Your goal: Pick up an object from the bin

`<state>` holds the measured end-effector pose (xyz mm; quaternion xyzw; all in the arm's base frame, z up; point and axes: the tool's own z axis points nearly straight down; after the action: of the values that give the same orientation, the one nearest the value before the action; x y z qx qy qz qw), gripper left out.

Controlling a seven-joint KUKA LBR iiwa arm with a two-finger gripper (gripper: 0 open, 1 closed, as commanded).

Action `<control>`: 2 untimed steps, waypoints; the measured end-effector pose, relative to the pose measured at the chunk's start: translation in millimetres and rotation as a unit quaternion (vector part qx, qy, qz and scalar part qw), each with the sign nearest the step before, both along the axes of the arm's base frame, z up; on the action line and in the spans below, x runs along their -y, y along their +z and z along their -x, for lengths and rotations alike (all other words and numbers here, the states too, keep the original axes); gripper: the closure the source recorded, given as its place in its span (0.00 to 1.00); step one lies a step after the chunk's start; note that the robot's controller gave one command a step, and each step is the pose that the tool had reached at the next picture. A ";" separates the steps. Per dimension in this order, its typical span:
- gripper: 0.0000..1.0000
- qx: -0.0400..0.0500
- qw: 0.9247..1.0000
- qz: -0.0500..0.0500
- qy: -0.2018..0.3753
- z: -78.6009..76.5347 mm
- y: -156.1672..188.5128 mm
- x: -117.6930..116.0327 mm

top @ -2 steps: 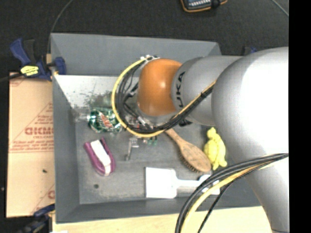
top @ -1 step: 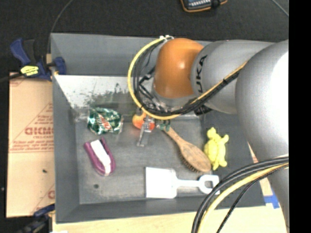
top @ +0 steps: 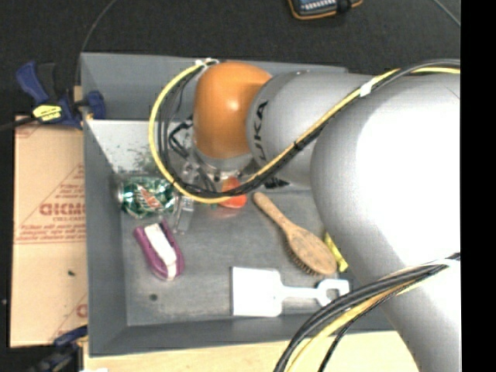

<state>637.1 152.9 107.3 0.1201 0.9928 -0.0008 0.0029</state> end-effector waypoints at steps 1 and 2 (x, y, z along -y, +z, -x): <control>0.00 0.007 1.000 -0.001 -0.010 -5.3 -36.5 -0.1; 1.00 0.007 0.994 0.008 0.113 -14.1 -33.9 -35.9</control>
Offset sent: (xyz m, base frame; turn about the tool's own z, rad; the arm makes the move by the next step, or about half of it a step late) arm 0.0091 0.0463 -0.0373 -0.2330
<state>651.2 188.8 73.4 0.0073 0.9999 -0.0072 0.0107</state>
